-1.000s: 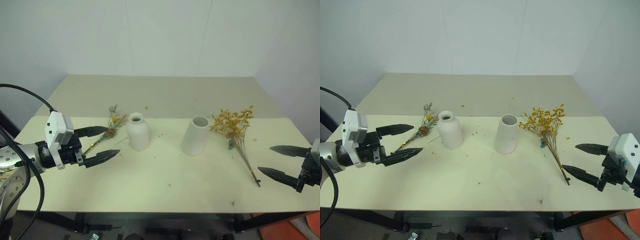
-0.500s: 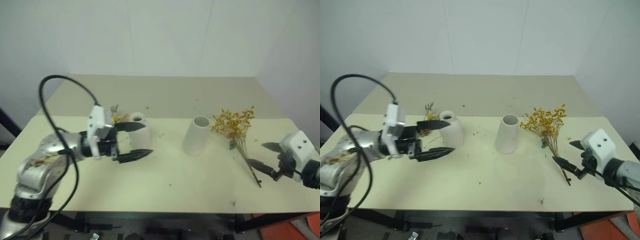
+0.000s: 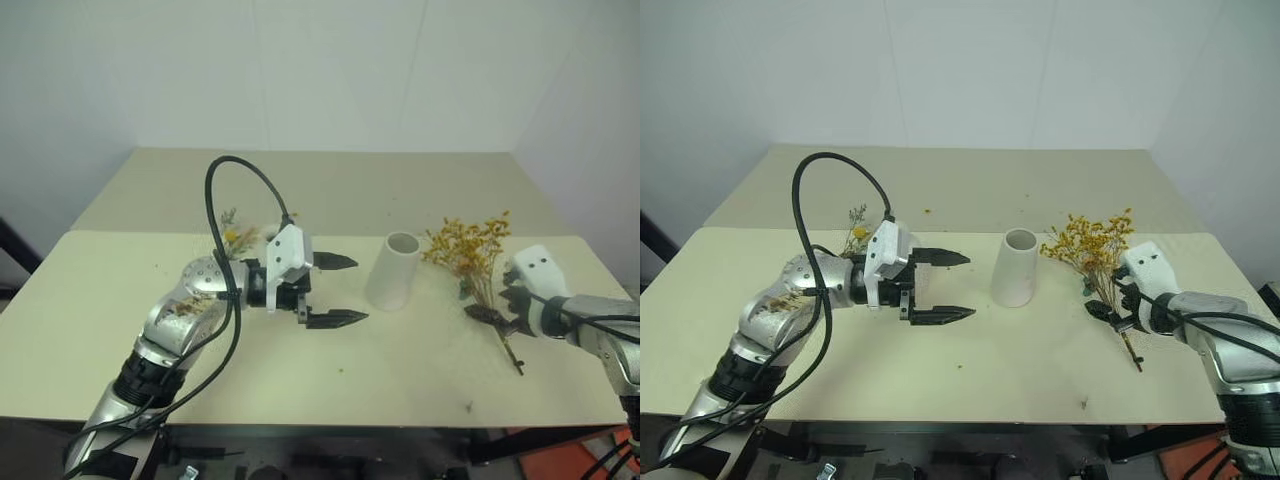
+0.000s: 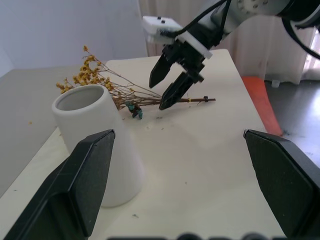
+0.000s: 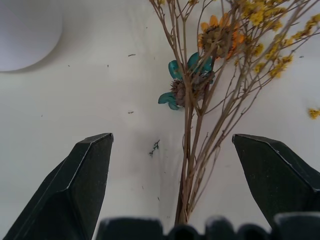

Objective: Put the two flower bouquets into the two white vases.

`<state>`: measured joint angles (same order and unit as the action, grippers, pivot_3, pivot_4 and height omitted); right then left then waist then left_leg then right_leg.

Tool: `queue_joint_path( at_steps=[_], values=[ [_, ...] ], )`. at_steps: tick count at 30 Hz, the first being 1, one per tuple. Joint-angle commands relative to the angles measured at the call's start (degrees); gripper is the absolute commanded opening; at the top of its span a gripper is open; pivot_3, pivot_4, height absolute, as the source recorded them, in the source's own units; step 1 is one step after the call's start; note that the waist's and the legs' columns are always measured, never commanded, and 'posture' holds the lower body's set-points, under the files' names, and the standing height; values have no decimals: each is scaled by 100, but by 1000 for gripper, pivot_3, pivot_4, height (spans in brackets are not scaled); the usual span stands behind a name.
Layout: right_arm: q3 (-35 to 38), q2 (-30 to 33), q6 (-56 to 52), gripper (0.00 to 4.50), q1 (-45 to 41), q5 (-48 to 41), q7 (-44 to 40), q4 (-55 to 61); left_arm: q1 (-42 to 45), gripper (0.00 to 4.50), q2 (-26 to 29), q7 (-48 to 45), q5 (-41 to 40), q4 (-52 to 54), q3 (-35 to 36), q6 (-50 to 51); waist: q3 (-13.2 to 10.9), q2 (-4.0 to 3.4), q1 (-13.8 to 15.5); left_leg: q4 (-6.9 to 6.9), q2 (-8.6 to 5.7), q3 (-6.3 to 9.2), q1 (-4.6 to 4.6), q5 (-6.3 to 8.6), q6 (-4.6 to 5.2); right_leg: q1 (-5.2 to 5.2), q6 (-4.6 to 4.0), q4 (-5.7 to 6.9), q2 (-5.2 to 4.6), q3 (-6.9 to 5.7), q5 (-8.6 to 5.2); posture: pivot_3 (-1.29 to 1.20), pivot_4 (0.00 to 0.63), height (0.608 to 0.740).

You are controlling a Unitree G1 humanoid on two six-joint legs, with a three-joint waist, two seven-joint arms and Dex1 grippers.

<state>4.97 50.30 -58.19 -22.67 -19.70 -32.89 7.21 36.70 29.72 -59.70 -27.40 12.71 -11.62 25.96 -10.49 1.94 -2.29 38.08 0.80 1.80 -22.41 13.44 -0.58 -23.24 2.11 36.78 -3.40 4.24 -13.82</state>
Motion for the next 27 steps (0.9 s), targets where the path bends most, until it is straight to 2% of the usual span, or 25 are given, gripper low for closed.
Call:
queue_joint_path(
  at_steps=[1,4,7,10,18,23,25,27],
  values=[
    [-157,-73,49,4470,-340,243,107,-368,52,4500,-22,-128,-80,108,111,-120,0,0,-5,0,-1,0,0,0,0,0,1,0,-1,1,1,0,150,740],
    [-267,-210,8,4470,-670,376,225,-866,42,4500,-30,-160,35,53,97,-208,0,-1,-18,0,-1,-1,3,0,0,0,0,2,0,1,1,0,150,740],
    [-346,-248,11,3879,-847,497,228,-1173,-6,4500,2,-125,120,-12,160,-297,0,-1,-19,0,0,-1,3,0,0,-1,0,2,0,2,2,0,150,740],
    [-432,-234,49,2701,-947,575,176,-1340,-83,4500,98,-111,187,-38,200,-348,0,-1,-15,0,0,0,1,0,0,-1,0,1,0,1,2,0,150,740],
    [-498,-255,47,26,-1070,683,77,-1438,-92,4500,231,-149,167,-11,332,-333,0,-1,-28,0,1,0,2,0,0,-1,0,2,1,1,2,0,150,740],
    [-310,-400,-29,26,-1016,773,463,-1164,-89,4500,245,-115,171,1,370,-324,0,-1,-20,0,0,0,1,0,0,-1,0,1,0,0,2,0,150,740],
    [-73,-604,201,26,-957,937,948,-1051,-98,4500,256,-112,165,21,388,-320,0,-1,-26,0,0,0,2,0,0,-2,0,2,0,1,2,0,150,740],
    [223,-925,1082,26,-803,1289,1734,-862,-110,4500,277,-109,165,33,410,-320,0,-1,-22,0,0,1,1,0,0,-4,0,4,0,2,2,0,150,740]
  ],
)
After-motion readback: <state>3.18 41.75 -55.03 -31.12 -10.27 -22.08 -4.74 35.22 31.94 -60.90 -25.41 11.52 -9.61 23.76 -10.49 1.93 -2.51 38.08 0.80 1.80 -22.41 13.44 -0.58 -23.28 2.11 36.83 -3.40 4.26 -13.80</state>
